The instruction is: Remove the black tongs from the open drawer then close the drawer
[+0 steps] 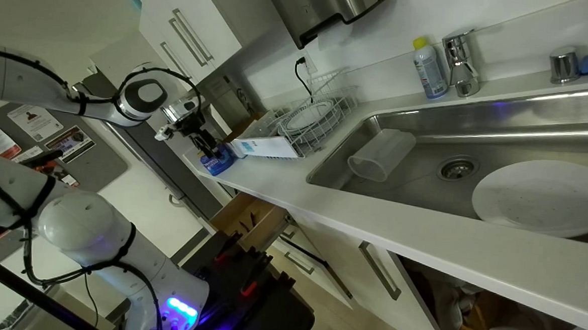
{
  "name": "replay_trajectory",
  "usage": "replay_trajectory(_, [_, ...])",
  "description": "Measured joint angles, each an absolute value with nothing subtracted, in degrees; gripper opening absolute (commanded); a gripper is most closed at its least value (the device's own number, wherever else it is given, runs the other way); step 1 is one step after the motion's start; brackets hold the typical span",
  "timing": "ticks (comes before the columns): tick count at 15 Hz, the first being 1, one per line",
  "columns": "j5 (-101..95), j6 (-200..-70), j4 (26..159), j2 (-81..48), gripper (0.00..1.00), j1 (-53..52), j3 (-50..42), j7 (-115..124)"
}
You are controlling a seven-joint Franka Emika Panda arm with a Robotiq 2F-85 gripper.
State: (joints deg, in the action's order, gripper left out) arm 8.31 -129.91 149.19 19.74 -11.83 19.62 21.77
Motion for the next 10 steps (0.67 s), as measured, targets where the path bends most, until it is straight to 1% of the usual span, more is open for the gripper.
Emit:
replay_trajectory(5, [8.3,-130.4,149.2,17.8,1.0,-14.2,20.1,21.3])
replay_trajectory(8, [8.3,-136.5,149.2,14.0,1.0,-17.1,21.7,21.3])
replay_trajectory(10, [8.5,-143.3,149.2,10.2,1.0,-18.8,22.8,21.3])
